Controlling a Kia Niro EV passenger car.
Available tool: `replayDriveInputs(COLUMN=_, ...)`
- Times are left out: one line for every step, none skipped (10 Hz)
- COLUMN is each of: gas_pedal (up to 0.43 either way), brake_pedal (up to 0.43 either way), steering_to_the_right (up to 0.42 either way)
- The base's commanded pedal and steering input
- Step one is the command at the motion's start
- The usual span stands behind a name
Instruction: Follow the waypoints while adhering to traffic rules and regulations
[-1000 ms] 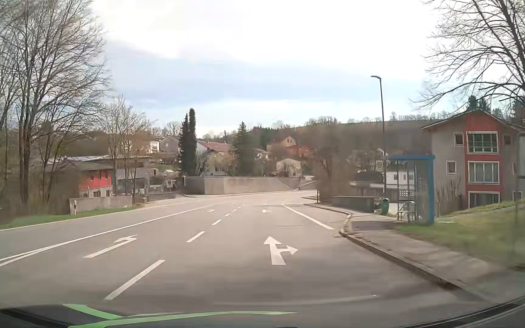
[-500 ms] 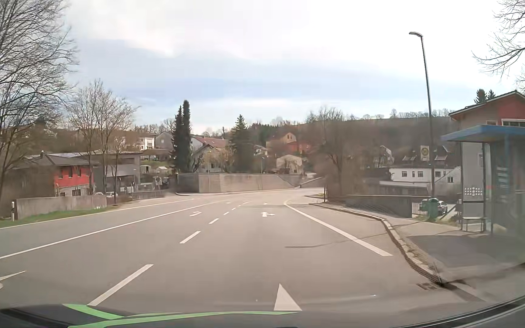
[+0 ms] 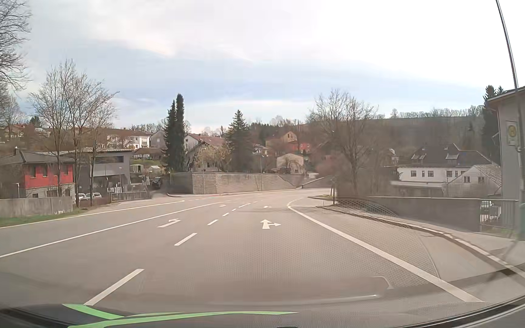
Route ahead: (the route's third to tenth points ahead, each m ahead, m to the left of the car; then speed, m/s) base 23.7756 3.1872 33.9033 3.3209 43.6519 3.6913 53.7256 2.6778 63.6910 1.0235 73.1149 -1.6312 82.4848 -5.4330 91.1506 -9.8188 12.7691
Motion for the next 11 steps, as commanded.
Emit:
replayDriveInputs(gas_pedal=0.0, brake_pedal=0.098, steering_to_the_right=0.001)
replayDriveInputs(gas_pedal=0.0, brake_pedal=0.073, steering_to_the_right=0.001)
replayDriveInputs(gas_pedal=0.0, brake_pedal=0.061, steering_to_the_right=0.001)
replayDriveInputs(gas_pedal=0.0, brake_pedal=0.061, steering_to_the_right=0.001)
replayDriveInputs(gas_pedal=0.0, brake_pedal=0.055, steering_to_the_right=0.001)
replayDriveInputs(gas_pedal=0.0, brake_pedal=0.055, steering_to_the_right=0.001)
replayDriveInputs(gas_pedal=0.0, brake_pedal=0.049, steering_to_the_right=0.001)
replayDriveInputs(gas_pedal=0.0, brake_pedal=0.049, steering_to_the_right=0.002)
replayDriveInputs(gas_pedal=0.0, brake_pedal=0.049, steering_to_the_right=0.002)
replayDriveInputs(gas_pedal=0.0, brake_pedal=0.043, steering_to_the_right=0.003)
replayDriveInputs(gas_pedal=0.0, brake_pedal=0.043, steering_to_the_right=0.004)
